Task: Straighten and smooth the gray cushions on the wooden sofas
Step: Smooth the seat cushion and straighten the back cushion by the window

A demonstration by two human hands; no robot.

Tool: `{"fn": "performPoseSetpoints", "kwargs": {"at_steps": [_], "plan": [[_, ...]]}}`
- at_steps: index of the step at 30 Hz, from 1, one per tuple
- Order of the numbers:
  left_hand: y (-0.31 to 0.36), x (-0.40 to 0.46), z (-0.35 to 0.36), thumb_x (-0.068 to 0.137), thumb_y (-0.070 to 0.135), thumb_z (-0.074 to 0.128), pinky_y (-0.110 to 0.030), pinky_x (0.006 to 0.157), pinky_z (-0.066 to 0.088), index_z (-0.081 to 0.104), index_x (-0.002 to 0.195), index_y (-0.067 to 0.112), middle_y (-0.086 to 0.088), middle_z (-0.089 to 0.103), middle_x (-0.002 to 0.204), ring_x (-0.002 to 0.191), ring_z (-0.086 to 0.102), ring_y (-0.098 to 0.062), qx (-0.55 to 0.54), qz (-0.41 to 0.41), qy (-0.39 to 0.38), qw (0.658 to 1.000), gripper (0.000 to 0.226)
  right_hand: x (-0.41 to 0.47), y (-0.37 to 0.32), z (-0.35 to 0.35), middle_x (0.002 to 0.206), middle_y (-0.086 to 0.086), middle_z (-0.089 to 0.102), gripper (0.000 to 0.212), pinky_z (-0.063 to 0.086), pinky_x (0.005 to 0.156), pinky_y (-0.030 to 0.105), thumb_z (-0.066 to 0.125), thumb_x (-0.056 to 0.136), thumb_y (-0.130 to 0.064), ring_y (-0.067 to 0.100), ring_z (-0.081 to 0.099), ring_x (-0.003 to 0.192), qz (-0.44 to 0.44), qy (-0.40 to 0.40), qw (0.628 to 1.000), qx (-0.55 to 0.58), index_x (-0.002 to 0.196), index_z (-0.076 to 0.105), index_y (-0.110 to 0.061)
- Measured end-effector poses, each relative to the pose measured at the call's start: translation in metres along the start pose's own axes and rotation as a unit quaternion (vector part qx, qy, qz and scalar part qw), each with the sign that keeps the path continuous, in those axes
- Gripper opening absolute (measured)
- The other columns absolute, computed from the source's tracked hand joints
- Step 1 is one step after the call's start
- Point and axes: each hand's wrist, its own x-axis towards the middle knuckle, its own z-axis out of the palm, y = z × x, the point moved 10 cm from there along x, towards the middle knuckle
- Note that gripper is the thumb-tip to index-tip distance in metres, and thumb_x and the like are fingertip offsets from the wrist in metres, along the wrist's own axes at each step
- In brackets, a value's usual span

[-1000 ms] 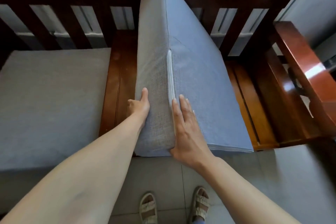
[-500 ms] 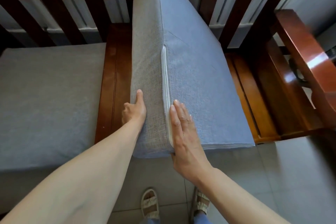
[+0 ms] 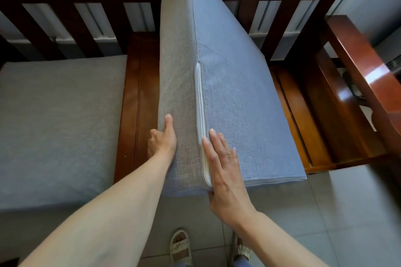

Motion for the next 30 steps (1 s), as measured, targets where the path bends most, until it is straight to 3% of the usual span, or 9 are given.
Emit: {"fn": "performPoseSetpoints", "kwargs": {"at_steps": [7, 17, 23, 30], "plan": [[0.012, 0.026, 0.027, 0.086, 0.075, 0.031, -0.045, 0.107, 0.035, 0.033, 0.144, 0.004, -0.018, 0.044, 0.142, 0.128, 0.043, -0.037, -0.021, -0.021, -0.048, 0.998, 0.092, 0.036, 0.019, 0.001, 0.157, -0.015, -0.016, 0.123, -0.004, 0.118, 0.044, 0.065, 0.063, 0.016, 0.007, -0.020, 0.144, 0.008, -0.047, 0.999, 0.002, 0.150, -0.005, -0.034], [-0.022, 0.031, 0.084, 0.086, 0.073, 0.030, -0.046, 0.109, 0.033, 0.033, 0.144, 0.002, -0.019, 0.043, 0.142, 0.129, 0.042, -0.036, -0.041, -0.072, -0.082, 0.993, 0.092, 0.017, 0.065, 0.012, 0.160, -0.015, -0.003, 0.108, 0.003, 0.118, 0.047, 0.062, 0.070, 0.011, 0.011, -0.008, 0.147, 0.001, -0.067, 0.997, 0.027, 0.151, 0.006, -0.031], [-0.018, 0.030, 0.090, 0.080, 0.077, 0.033, -0.048, 0.108, 0.035, 0.032, 0.144, 0.006, -0.017, 0.044, 0.141, 0.127, 0.045, -0.036, -0.067, -0.086, -0.077, 0.991, 0.096, 0.025, 0.073, 0.011, 0.159, -0.017, -0.005, 0.109, 0.006, 0.119, 0.045, 0.065, 0.072, 0.006, 0.009, -0.006, 0.147, -0.030, -0.080, 0.996, 0.022, 0.149, 0.001, -0.037], [0.003, -0.004, 0.085, 0.091, 0.066, 0.029, -0.051, 0.113, 0.024, 0.015, 0.152, 0.019, -0.011, 0.024, 0.154, 0.139, 0.028, -0.032, 0.000, 0.008, -0.092, 0.996, 0.078, 0.023, 0.081, 0.010, 0.161, -0.004, -0.001, 0.120, 0.019, 0.118, 0.044, 0.080, 0.068, -0.011, 0.016, -0.003, 0.148, -0.035, -0.067, 0.997, -0.026, 0.152, -0.004, -0.026]]}}
